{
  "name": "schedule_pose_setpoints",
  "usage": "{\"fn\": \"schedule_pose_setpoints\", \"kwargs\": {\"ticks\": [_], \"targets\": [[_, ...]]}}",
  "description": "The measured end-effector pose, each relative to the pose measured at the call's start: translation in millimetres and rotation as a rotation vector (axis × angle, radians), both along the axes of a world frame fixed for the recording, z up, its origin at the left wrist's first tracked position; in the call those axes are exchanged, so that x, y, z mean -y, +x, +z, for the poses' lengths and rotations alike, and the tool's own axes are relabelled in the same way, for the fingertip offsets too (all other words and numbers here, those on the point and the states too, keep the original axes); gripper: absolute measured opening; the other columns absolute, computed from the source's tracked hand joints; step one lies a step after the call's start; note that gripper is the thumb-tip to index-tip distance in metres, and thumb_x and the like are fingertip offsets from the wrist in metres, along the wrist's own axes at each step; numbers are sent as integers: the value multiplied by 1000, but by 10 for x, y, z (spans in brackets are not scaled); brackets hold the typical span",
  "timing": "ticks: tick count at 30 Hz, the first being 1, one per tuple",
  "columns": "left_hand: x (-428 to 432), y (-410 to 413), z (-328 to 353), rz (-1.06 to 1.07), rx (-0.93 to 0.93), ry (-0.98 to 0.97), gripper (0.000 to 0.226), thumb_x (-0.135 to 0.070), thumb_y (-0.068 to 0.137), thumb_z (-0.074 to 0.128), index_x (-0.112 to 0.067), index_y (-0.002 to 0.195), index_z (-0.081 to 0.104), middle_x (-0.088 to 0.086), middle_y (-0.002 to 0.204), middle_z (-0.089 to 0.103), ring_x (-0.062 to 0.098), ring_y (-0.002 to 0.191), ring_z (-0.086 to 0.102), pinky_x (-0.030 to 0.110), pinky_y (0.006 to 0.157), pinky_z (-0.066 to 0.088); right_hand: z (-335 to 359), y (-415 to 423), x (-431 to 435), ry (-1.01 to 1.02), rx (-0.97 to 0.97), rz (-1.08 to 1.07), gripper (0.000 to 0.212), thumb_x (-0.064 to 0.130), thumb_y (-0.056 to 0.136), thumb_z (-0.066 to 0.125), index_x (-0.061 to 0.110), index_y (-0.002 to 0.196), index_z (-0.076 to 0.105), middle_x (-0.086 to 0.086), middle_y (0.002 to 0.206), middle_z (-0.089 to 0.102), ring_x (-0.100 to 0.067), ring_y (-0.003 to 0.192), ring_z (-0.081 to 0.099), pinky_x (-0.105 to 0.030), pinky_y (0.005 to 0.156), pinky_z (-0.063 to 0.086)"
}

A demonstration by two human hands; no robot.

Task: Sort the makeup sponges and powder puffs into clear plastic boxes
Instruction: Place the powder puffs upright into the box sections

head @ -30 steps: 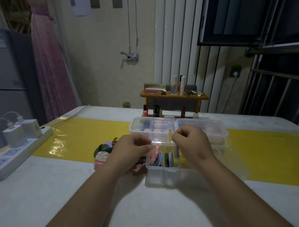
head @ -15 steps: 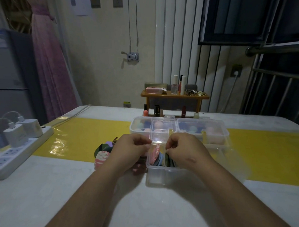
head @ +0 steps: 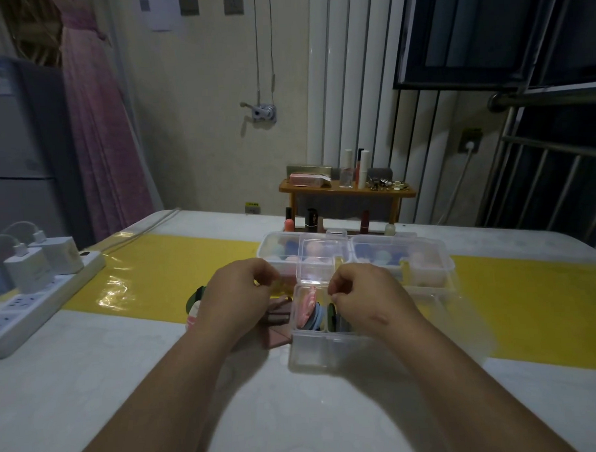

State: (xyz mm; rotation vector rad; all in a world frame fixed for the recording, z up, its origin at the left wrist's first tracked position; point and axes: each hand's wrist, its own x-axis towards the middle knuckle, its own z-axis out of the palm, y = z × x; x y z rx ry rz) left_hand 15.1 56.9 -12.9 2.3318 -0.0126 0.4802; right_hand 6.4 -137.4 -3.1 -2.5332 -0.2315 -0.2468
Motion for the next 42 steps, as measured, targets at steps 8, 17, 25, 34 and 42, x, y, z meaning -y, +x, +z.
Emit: {"fn": "schedule_pose_setpoints", "kwargs": {"ticks": [8,17,25,34,42], "targets": [[-86,18,-14,6,-40,410,32,-16,81,63,-37,103,74,-9,104,71,21,101,61,37,89,48,-15,17,26,56,56,11,15,20,94,54,31,92,64,9,92,62,-10,86,58,-36,82,56],[-69,66,-61,-22,10,704,30,-55,93,50,-36,107,69,-9,100,68,18,103,55,35,81,30,-28,14,27,58,62,19,15,21,97,52,29,97,65,8,94,62,-10,87,58,-37,83,56],[-67,76,-147,-137,5,768,37,-65,90,45,-41,107,68,-8,89,69,15,82,55,34,71,27,-47,32,26,62,57,10,14,23,96,53,31,97,65,11,92,62,-9,86,59,-37,82,57],[-48,108,-142,-70,-102,771,36,-63,90,45,-39,105,67,-10,97,68,18,100,56,38,90,36,-34,24,23,67,59,17,15,23,96,52,30,97,65,9,92,63,-10,85,59,-38,82,57],[-54,126,-163,-24,-98,763,32,-57,91,47,-41,106,69,-11,99,69,17,102,56,37,85,34,-45,33,29,70,56,24,15,24,97,52,31,99,64,10,93,62,-10,86,58,-38,83,57]]}}
